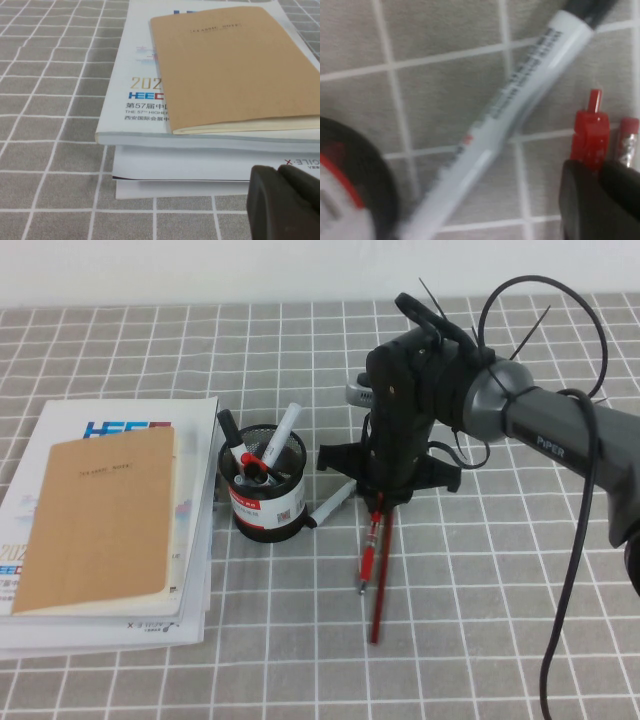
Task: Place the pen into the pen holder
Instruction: Pick up the pen on the table, then place the pen onto the pen holder
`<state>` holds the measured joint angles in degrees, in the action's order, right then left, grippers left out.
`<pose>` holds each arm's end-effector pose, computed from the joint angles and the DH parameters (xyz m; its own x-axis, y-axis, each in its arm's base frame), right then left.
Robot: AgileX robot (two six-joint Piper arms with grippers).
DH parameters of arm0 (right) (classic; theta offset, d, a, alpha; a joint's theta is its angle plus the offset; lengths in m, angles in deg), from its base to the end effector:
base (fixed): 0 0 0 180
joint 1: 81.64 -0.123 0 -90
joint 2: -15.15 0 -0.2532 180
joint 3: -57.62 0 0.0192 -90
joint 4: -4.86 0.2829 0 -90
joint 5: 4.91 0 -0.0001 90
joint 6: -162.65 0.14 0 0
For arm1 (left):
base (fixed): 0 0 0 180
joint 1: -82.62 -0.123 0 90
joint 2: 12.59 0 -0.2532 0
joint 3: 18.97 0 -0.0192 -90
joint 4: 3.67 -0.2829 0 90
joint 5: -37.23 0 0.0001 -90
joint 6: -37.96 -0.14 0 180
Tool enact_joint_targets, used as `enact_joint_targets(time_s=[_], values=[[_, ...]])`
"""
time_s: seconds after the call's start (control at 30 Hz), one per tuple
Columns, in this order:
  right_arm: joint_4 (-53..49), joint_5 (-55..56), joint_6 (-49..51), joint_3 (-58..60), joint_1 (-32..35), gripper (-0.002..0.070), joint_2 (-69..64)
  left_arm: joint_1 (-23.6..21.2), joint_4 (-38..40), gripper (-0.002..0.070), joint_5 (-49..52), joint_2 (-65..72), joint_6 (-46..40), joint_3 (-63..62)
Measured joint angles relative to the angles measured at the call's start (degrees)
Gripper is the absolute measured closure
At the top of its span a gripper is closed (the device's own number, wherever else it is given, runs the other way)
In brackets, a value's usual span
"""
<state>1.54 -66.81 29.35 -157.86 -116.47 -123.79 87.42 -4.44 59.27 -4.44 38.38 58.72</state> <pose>0.4193 0.2830 0.1069 -0.9569 0.1965 -0.2138 0.1679 0.9751 0.1448 0.1628 -0.0130 0.1555 -0.3055 0.0308 -0.9517 0.0805 0.9967 0.0064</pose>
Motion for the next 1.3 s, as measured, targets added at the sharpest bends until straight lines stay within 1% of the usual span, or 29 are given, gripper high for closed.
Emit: enact_joint_targets(time_s=[0.2, 0.4, 0.47, 0.53, 0.6, 0.63, 0.67, 0.73, 0.83, 0.93, 1.0, 1.13, 1.2, 1.3], values=[[-3.7, -2.5, -1.5, 0.1, 0.0, 0.0667, 1.7, 0.0, 0.0, 0.0680, 0.0, 0.0, 0.0, 0.0], [-5.8, -2.8, -4.5, 0.2, 0.0, 0.0668, 7.0, 0.0, 0.0, 0.0680, 0.0, 0.0, 0.0, 0.0], [-5.9, -1.6, -5.2, 1.7, 0.0, 0.0668, 9.4, 0.0, 0.0, 0.0680, 0.0, 0.0, 0.0, 0.0], [-6.0, 2.2, -5.5, 5.2, -0.3, 0.0668, 12.2, 0.0, 0.0, 0.0680, 0.0, 0.0, 0.0, 0.0], [-6.2, 8.2, -5.6, 10.3, -0.7, 0.0668, 16.4, 0.0, 0.0, 0.0680, 0.0, 0.0, 0.0, 0.0], [-6.2, 13.4, -5.7, 14.6, -1.0, 0.0668, 18.8, 0.0, 0.0, 0.0680, 0.0, 0.0, 0.0, 0.0], [-6.2, 16.5, -5.7, 17.0, -1.1, 0.0668, 20.9, 0.0, 0.0, 0.0680, 0.0, 0.0, 0.0, 0.0], [-6.2, 28.2, -5.7, 25.6, -1.3, 0.0668, 26.5, 0.0, 0.0, 0.0680, 0.0, 0.0, 0.0, 0.0], [-6.4, 48.8, -5.9, 37.9, -1.3, 0.0668, 33.7, 0.0, 0.0, 0.0680, 0.0, 0.0, 0.0, 0.0], [-6.5, 65.5, -7.3, 45.1, -1.4, 0.0668, 37.1, 0.0, 0.0, 0.0680, 0.0, 0.0, 0.0, 0.0], [-7.8, 75.5, -11.8, 47.8, -1.4, 0.0668, 37.6, 0.0, 0.0, 0.0680, 0.0, 0.0, 0.0, 0.0], [-9.9, 95.5, -25.6, 49.6, -2.7, 0.0668, 37.0, 0.0, 0.0, 0.0680, 0.0, 0.0, 0.0, 0.0], [-10.2, 100.1, -28.8, 48.6, -3.5, 0.0668, 35.9, 0.0, 0.0, 0.0680, 0.0, 0.0, 0.0, 0.0], [-10.0, 102.5, -30.6, 46.5, -3.8, 0.0668, 32.2, 0.0, 0.0, 0.0680, 0.0, 0.0, 0.0, 0.0]])
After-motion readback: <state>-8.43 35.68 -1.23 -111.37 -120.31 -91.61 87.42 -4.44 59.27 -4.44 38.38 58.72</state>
